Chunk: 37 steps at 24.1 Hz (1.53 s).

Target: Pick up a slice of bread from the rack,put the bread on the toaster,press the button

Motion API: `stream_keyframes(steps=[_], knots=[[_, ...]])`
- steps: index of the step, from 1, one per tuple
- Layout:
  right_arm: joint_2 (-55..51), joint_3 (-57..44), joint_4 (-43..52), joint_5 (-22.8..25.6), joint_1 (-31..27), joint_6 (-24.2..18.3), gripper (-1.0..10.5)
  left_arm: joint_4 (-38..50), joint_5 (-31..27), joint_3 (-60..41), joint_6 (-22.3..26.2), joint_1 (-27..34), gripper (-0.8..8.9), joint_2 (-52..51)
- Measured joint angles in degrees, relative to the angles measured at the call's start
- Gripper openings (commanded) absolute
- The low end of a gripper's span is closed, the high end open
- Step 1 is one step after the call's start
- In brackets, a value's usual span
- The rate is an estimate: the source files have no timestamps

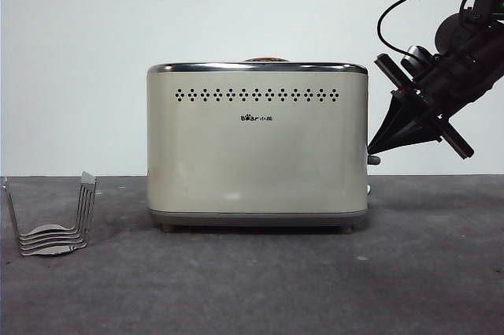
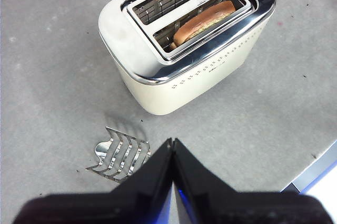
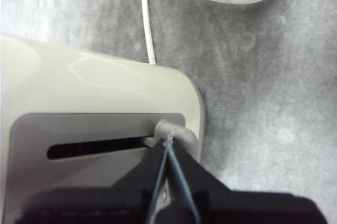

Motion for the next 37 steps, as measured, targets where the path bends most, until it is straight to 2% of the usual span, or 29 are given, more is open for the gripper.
stream_keyframes(steps=[4, 25, 28, 37], knots=[[-0.20, 0.22, -0.13, 2.34, 1.25, -0.24, -0.1, 0.00, 0.00, 0.00, 0.00, 0.00, -0.08, 0.00], [-0.24, 1.05, 0.26, 2.27, 1.68, -0.20, -0.1, 0.00, 0.00, 0.00, 0.00, 0.00, -0.08, 0.00], [-2.19, 1.07, -0.98, 5.25, 1.75, -0.20, -0.1, 0.00, 0.00, 0.00, 0.00, 0.00, -0.08, 0.00], [-14.10, 1.05, -4.13, 6.27, 1.86, -0.22, -0.1, 0.00, 0.00, 0.00, 0.26, 0.00, -0.08, 0.00]])
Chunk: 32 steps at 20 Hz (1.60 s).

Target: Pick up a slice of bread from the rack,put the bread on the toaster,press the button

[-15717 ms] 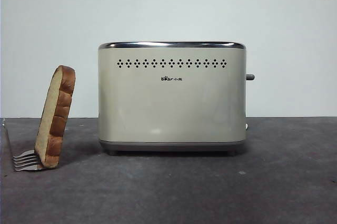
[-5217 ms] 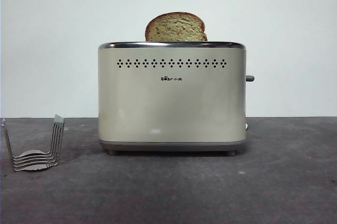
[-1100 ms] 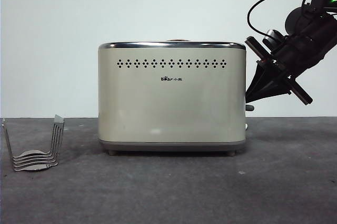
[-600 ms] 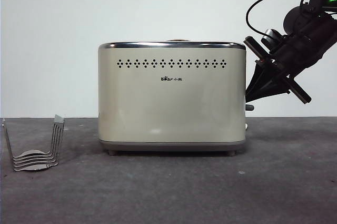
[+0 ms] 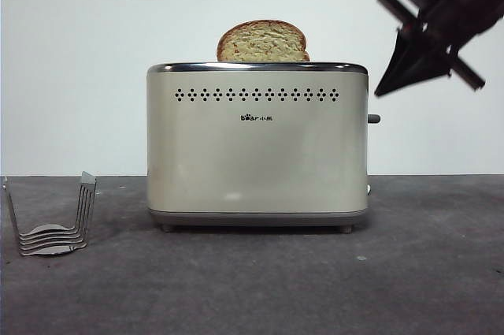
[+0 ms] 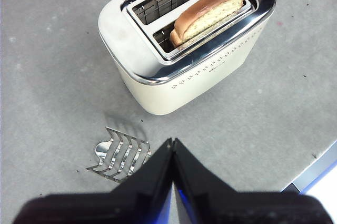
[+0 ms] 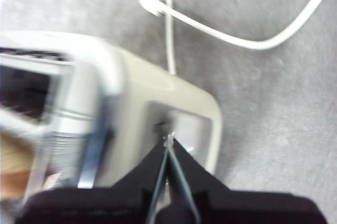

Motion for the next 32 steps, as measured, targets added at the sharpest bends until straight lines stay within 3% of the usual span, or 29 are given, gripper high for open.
stream_keyframes(steps=[2, 8, 13, 17, 32], knots=[[-4.31, -0.02, -1.95, 2.08, 0.04, 0.00, -0.1, 0.00, 0.00, 0.00, 0.90, 0.00, -0.08, 0.00], [-22.38, -0.04, -7.93, 16.39, 0.04, 0.00, -0.1, 0.00, 0.00, 0.00, 1.51, 0.00, -0.03, 0.00], [-35.19, 3.34, -15.63, 20.68, 0.04, -0.02, -0.1, 0.00, 0.00, 0.00, 1.51, 0.00, -0.03, 0.00], [-38.38, 6.62, -23.41, 31.95, 0.09, -0.02, 0.0, 0.00, 0.00, 0.00, 1.51, 0.00, -0.03, 0.00], [-32.15, 6.86, -31.87, 34.45, 0.09, -0.02, 0.0, 0.28, 0.28, -1.22, 1.51, 2.47, -0.03, -1.77]])
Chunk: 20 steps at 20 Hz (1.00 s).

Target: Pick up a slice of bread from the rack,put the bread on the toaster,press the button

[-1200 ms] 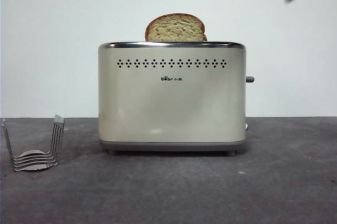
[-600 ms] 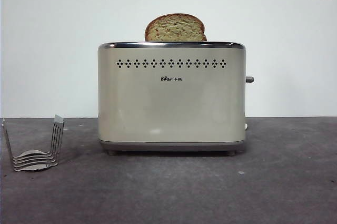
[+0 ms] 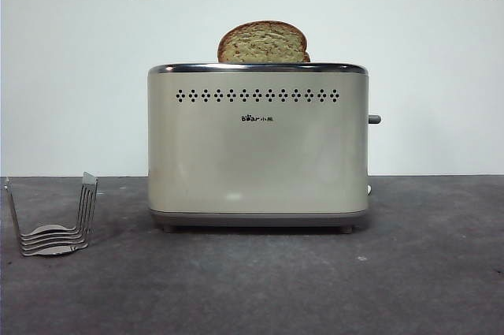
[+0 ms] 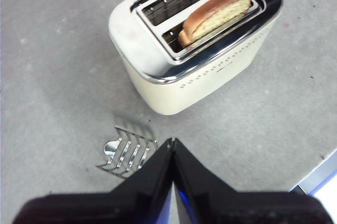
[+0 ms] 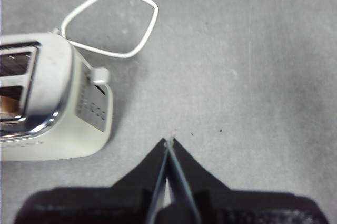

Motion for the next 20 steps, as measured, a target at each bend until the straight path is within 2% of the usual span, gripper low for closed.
stream_keyframes(steps=[2, 4, 9, 12, 15, 17, 20], knots=[[1.73, 0.00, 0.00, 0.24, 0.00, 0.00, 0.0, 0.46, 0.09, -4.72, 0.00, 1.75, -0.03, -3.52], [3.48, 0.00, 0.02, 0.26, 0.00, 0.00, 0.0, 5.99, 0.15, -14.51, 0.00, 6.08, -0.03, -10.19], [7.26, 0.00, 0.02, 0.37, 0.00, 0.00, 0.0, 35.12, -0.26, -48.98, -0.50, 20.11, -0.03, -31.06], [8.85, 0.00, 0.04, 0.37, 0.00, 0.00, 0.0, 55.32, 0.07, -70.01, -0.90, 26.12, -0.03, -44.74], [9.84, 0.00, 0.09, 0.39, 0.00, 0.00, 0.0, 72.43, 3.26, -88.59, -4.22, 29.86, -0.03, -56.22], [9.99, 0.00, 0.22, 0.39, 0.00, 0.00, 0.0, 77.85, 3.41, -96.54, -6.86, 31.15, -0.03, -62.36], [10.01, 0.00, 0.35, 0.39, 0.00, 0.00, 0.0, 76.56, 3.19, -97.50, -8.17, 31.61, -0.03, -66.58]])
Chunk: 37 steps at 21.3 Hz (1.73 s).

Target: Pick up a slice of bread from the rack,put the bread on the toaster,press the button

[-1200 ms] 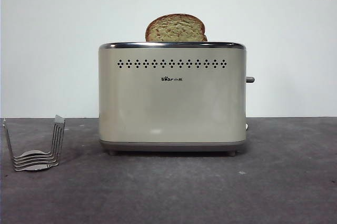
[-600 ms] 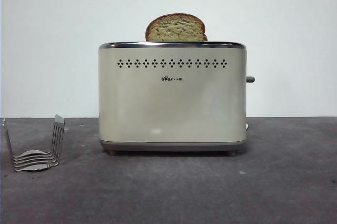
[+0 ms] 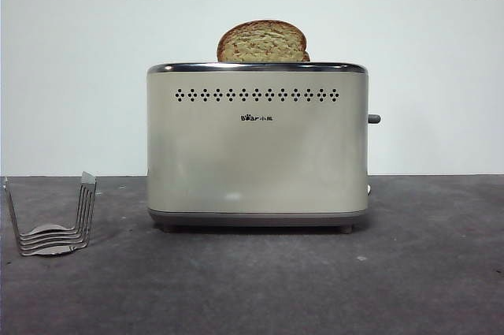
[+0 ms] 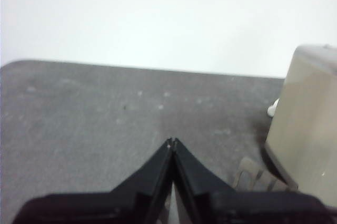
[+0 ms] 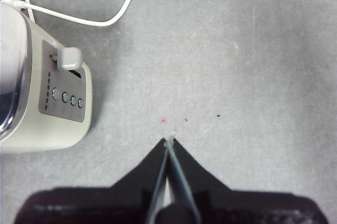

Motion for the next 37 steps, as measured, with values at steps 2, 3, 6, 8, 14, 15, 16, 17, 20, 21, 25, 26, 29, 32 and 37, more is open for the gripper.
stream_keyframes(steps=[2, 3, 6, 8, 14, 15, 16, 17, 20, 21, 25, 26, 29, 32, 37], knots=[[0.00, 0.00, 0.11, 0.00, 0.00, 0.00, 0.0, -2.40, -0.02, 0.00, 0.85, 0.00, -0.03, -0.74], [0.00, 0.00, 0.11, 0.00, 0.00, 0.00, 0.0, -5.03, -0.04, 0.00, 1.62, 0.00, -0.03, -1.68], [0.00, 0.00, 0.13, 0.00, 0.00, 0.00, 0.0, -11.45, -0.33, 0.00, 3.39, 0.00, -0.02, -1.99], [0.02, 0.00, 0.11, 0.00, 0.00, 0.00, 0.0, -11.41, -0.22, 0.00, 4.35, 0.00, -0.02, -2.08], [0.02, 0.00, 0.13, 0.00, 0.00, 0.00, 0.0, -11.17, -0.20, 0.00, 4.57, 0.00, -0.02, -2.03], [0.02, 0.00, 0.11, 0.00, 0.00, 0.00, 0.0, -11.17, -0.20, 0.00, 4.57, 0.00, -0.02, -1.81], [0.02, 0.00, 0.11, 0.00, 0.00, 0.00, 0.0, -11.17, -0.20, 0.00, 4.57, 0.00, -0.02, -1.53], [0.04, 0.00, 0.11, 0.00, 0.00, 0.00, 0.0, -11.17, -0.20, 0.00, 4.57, 0.00, -0.02, -1.22], [0.02, 0.00, 0.11, 0.00, 0.00, 0.00, 0.0, -11.15, -0.20, 0.00, 4.57, 0.00, -0.02, -0.59], [0.02, 0.00, 0.13, 0.00, 0.00, 0.00, 0.0, -11.15, -0.20, 0.00, 4.57, 0.00, -0.02, -0.33], [-0.04, 0.00, 0.20, 0.63, -0.02, 0.00, 0.0, -11.13, -0.20, 0.00, 4.57, 0.00, -0.02, 0.61], [-0.31, 0.00, 0.20, 1.49, -0.02, 0.00, 0.0, -11.13, -0.20, 0.00, 4.57, 0.00, -0.02, 0.81], [-5.11, -3.72, 3.78, 2.16, 0.00, 0.00, 0.0, -11.13, -0.20, 0.00, 4.57, 0.00, -0.02, 1.29], [-16.28, -17.44, 18.16, 2.16, -0.37, -0.24, 0.0, -11.13, -0.20, 0.00, 4.57, 0.00, -0.02, 1.36], [-41.59, -56.83, 58.47, 2.69, -3.34, -1.22, 0.0, -11.13, -0.20, 0.00, 4.57, 0.00, -0.02, 1.38]])
